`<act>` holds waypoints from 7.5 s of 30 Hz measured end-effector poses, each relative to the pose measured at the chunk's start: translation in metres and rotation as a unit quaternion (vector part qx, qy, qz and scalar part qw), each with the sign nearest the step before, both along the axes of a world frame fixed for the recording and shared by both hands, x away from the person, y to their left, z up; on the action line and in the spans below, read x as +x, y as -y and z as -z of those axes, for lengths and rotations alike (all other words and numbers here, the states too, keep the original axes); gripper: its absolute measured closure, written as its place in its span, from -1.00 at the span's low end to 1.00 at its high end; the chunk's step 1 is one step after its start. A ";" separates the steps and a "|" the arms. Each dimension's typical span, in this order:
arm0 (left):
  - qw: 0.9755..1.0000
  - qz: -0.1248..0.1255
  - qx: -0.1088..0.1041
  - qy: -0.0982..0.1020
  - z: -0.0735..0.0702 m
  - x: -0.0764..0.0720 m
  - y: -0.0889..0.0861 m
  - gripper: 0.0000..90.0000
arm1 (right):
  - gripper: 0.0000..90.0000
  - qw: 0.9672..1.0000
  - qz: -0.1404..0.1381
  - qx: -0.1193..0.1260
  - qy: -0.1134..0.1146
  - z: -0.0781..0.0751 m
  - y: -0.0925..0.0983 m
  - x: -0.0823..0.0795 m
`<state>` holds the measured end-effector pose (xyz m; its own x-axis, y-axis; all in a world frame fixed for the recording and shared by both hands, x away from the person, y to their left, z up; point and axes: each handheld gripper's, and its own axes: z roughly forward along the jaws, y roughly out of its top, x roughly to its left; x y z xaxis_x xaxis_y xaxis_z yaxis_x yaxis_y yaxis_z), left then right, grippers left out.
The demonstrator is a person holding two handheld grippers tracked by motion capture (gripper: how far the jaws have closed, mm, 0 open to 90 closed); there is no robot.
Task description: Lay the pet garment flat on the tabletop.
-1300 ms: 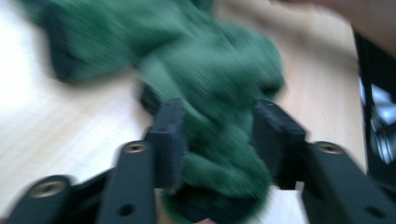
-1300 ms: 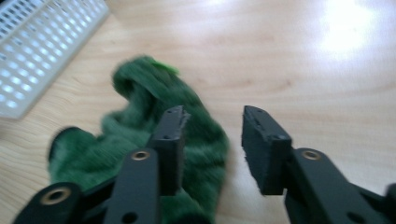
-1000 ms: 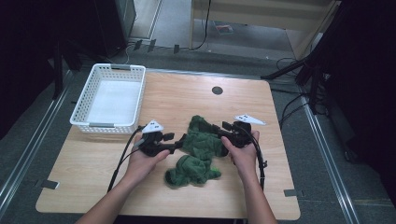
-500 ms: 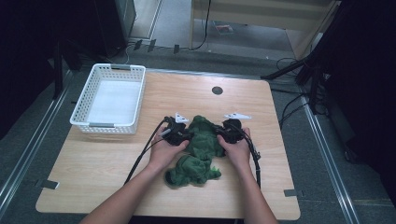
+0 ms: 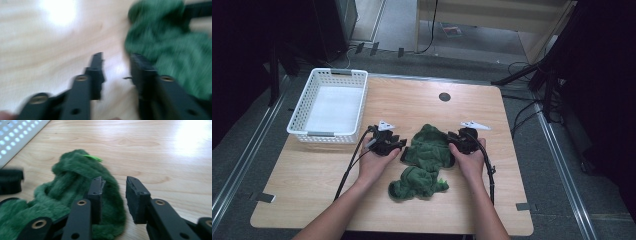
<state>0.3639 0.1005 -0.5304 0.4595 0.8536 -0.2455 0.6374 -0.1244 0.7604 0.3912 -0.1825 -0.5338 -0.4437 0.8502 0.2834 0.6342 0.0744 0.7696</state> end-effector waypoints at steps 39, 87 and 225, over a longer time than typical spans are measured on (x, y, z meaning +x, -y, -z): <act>0.999 -0.025 0.036 0.026 -0.002 0.040 0.012 0.34 | 0.16 0.999 -0.030 0.008 0.043 -0.012 -0.006 0.004; 0.999 -0.001 0.048 0.009 0.006 0.050 0.007 0.29 | 0.41 0.998 -0.062 -0.028 0.014 -0.001 -0.028 0.030; 0.999 -0.016 0.039 0.009 -0.007 0.049 -0.007 0.03 | 0.30 0.999 -0.015 -0.025 0.030 -0.001 -0.053 0.038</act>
<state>0.4128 0.1078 -0.5229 0.4358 0.8840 -0.1692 0.6278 -0.1639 0.7609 0.4290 -0.1293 -0.5324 -0.4832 0.8492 0.2132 0.5843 0.1314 0.8008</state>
